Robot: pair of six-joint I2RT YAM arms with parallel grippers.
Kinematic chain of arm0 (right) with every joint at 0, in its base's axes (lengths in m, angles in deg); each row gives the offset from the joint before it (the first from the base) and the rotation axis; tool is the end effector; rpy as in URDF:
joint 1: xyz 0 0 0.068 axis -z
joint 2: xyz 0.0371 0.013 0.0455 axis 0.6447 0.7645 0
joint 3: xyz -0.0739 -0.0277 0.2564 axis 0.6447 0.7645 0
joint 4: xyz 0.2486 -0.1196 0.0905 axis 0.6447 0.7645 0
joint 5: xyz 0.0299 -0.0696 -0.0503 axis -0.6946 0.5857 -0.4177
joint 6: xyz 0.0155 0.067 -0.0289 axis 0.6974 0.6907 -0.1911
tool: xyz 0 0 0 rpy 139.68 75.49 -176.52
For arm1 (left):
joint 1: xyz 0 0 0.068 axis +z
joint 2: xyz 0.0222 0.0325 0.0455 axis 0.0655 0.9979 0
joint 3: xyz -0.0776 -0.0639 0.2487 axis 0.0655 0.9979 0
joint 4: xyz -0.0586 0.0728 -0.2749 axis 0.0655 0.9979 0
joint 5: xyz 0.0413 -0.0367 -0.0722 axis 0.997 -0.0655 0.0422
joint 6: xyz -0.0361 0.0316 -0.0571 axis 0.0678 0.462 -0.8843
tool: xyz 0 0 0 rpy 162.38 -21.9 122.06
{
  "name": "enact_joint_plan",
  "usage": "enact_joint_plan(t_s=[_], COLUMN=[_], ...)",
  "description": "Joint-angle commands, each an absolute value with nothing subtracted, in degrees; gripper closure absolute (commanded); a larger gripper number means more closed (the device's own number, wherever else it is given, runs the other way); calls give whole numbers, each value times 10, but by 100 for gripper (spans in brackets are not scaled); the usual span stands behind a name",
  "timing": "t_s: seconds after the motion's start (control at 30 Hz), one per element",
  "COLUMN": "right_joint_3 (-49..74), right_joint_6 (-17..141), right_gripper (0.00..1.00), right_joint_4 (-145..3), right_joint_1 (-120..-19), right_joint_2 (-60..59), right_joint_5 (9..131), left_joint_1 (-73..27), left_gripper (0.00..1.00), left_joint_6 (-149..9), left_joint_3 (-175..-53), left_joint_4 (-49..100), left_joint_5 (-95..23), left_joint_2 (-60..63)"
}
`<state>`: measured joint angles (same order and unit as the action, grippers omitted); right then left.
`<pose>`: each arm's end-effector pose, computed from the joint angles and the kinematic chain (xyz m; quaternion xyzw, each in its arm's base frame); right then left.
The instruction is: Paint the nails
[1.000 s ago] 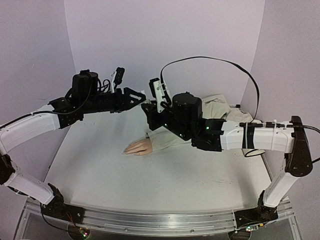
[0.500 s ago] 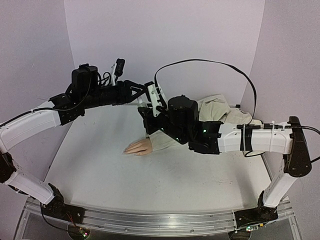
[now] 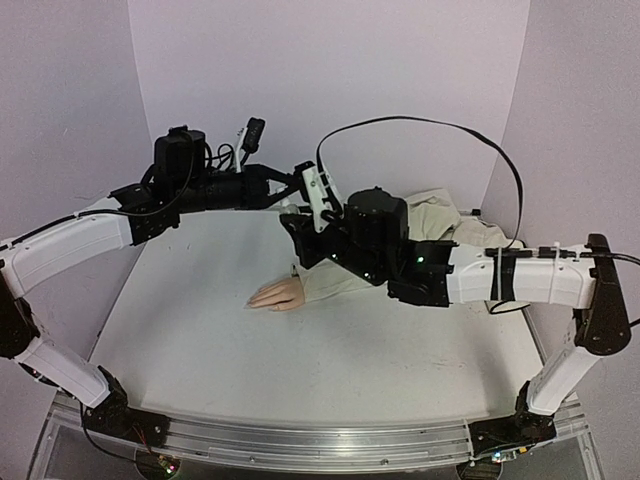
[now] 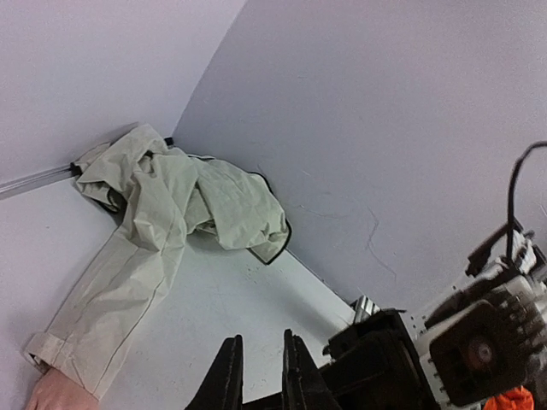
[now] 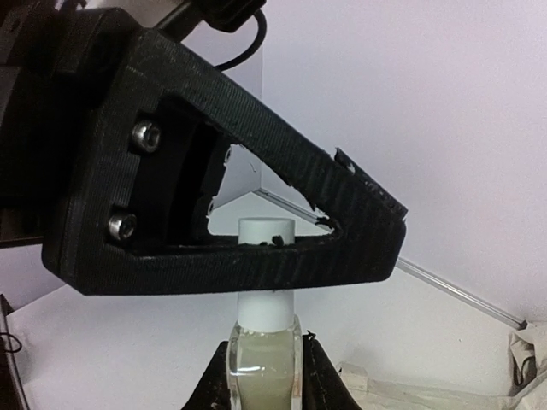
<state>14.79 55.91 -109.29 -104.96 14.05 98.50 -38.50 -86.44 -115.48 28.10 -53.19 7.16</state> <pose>0.2117 0.3982 0.3566 -0.1973 0.5821 0.3305 0.7162 0.2695 -0.2813 0.3791 0.2338 0.7093 -0.5067 0.4306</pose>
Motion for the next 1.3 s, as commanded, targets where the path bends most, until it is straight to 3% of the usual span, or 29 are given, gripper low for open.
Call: enact_joint_plan(t_s=[0.0, 0.17, 0.27, 0.37, 0.53, 0.73, 0.83, 0.97, 1.07, 1.27], right_joint_3=[161, 206, 213, 223, 244, 263, 249, 231, 226, 191], right_joint_6=[574, 698, 756, 794, 795, 723, 659, 605, 592, 581], right_gripper=[100, 100, 100, 100, 100, 100, 100, 100, 100, 100], right_joint_4=[-1164, -1278, -1345, -1385, -1385, -1299, -1204, -1135, -1136, -1141], right_joint_1=[-1003, -919, -918, -918, -915, -903, -904, -904, -905, -944], right_joint_2=[55, -3, -13, -23, -44, -63, -53, -21, 10, 70], right_joint_5=[709, 319, 198, 180, 211, 325, 445, 584, 648, 803], left_joint_1=[-398, -398, -400, -405, -405, -371, -339, -329, -329, -329], left_gripper=[100, 100, 100, 100, 99, 50, 36, 24, 20, 25], left_joint_6=[-786, -730, -741, -745, -746, -790, -836, -880, -931, -997], left_joint_3=[-1198, -1199, -1242, -1288, -1297, -1208, -1152, -1106, -1089, -1081], left_joint_4=[248, 148, 110, 105, 100, 100, 114, 157, 171, 171], left_joint_5=[-735, -940, -1010, -1041, -1021, -893, -815, -726, -679, -614], left_joint_2=[79, 81, 106, 137, 147, 94, 50, 7, -4, 12])
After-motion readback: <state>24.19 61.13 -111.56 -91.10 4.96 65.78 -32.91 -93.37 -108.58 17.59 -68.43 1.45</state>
